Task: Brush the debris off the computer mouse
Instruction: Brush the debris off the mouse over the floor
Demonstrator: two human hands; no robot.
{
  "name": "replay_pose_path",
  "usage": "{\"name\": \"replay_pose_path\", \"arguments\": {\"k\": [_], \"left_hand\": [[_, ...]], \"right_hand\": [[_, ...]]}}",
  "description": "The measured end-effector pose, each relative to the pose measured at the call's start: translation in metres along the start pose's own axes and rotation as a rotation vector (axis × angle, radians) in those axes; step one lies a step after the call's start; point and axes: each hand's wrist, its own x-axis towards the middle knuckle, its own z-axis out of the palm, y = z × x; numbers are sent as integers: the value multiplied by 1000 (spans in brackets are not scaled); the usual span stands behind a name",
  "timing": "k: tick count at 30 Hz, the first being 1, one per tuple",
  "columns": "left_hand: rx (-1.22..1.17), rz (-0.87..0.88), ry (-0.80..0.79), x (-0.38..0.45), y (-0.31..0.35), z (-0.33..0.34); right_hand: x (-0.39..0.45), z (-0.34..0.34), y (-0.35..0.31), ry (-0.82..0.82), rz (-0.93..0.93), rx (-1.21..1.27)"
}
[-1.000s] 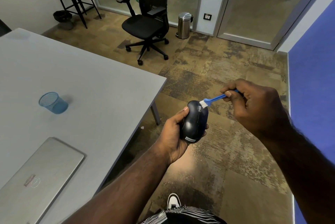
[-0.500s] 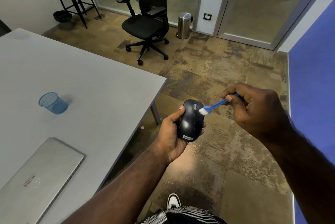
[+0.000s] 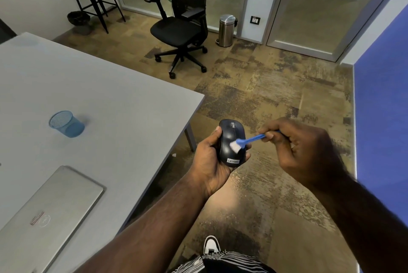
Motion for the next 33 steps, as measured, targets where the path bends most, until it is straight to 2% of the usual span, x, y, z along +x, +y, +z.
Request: {"name": "replay_pose_path", "arguments": {"k": [3,7,11,13,18,23,27,29,33], "left_hand": [[-19,-2,-8,1,1,-2],[-34,-4,-29,1,1,-2],[3,18,-53,2,1,1],[6,11,-59,1,1,1],[7,8,-73,0,-2,-2],[47,30,-53,1,-1,-4],[-46,12,-72,1,0,-7],[-74,1,-96,0,-1,-7],[-128,11,-129,-2,0,-9]], "right_hand": [[-1,0,0,47,-8,14],[-7,7,-8,-129,-66,74],[-5,8,-7,60,-3,25],[-4,8,-8,96,3,-16],[-7,8,-14,-130,-114,47],[-5,4,-15,9,-67,30],[-10,1,-14,-111,-142,16],[-13,-1,-10,-69,-139,-2],[-16,-8,-2,145,-5,-59]]}}
